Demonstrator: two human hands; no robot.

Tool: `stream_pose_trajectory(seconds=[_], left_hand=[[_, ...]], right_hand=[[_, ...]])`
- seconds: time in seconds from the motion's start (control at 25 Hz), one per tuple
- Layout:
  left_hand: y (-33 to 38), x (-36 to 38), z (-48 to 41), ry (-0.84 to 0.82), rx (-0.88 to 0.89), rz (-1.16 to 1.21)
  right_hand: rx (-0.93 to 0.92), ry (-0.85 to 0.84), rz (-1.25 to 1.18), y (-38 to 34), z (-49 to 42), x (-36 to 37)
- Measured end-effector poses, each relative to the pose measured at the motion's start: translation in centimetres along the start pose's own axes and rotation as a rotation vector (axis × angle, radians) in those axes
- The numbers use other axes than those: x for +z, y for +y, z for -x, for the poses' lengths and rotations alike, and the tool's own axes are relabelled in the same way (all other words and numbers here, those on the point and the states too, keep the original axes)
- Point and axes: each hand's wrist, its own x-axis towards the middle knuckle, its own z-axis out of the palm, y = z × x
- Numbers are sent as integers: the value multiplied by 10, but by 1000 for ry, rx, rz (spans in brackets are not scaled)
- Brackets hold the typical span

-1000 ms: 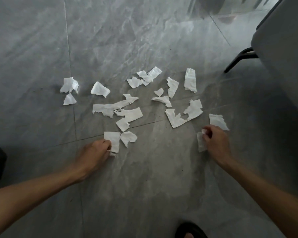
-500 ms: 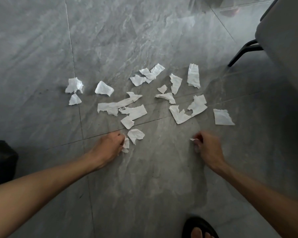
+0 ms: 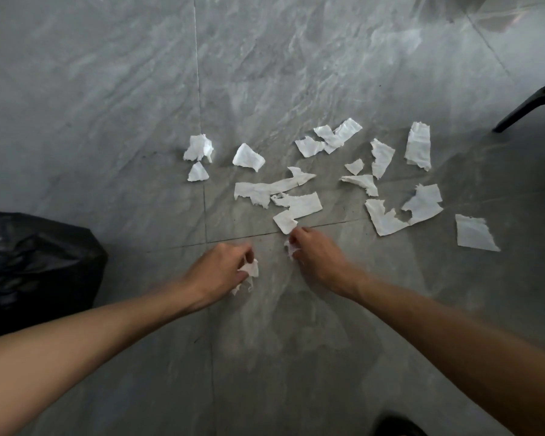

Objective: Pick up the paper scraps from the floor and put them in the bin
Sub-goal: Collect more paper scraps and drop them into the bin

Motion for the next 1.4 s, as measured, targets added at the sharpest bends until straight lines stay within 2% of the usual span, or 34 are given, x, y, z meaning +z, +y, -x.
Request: stream_pose_trajectory(seconds=[0.08,0.16,0.24,0.32,0.4,0.48,0.6,0.68,0.88,0.96,1.04,1.12,1.24,1.4], left_hand=[[-2,-8,10,11,-28,12],[3,-22,18,18,-31,28],[13,-46,27,22,12,-3],[26,-79,32,64,78,-9],[37,-120,48,165,121,54],[40,-162,73,310,134,127],[17,-208,123,530,89,153],[-12,-222,153,615,11,131],[-122,-221,227,815,-363,24],[-161,-208,245,751,-536,6],[-187,-193,256,545,-702,36],[-203,-182,264,409,-775,52],[-208,-183,265,446,-800,156],[-184,-198,249,602,-740,214]], right_hand=[[-13,5,19,0,0,2],[73,18,-84,-2,4,0],[225,55,-343,-16,8,-7],[320,5,-712,-37,10,-18],[302,-73,-969,-69,10,-34],[240,-126,-1056,-104,5,-52],[137,-223,-1059,-165,-9,-74],[85,-283,-1004,-203,-19,-84],[-58,-343,-820,-313,-43,-85],[-105,-351,-725,-351,-49,-74],[-106,-366,-700,-388,-53,-58],[-46,-381,-726,-423,-57,-37],[114,-404,-815,-455,-66,-11],[197,-421,-883,-448,-65,-17]])
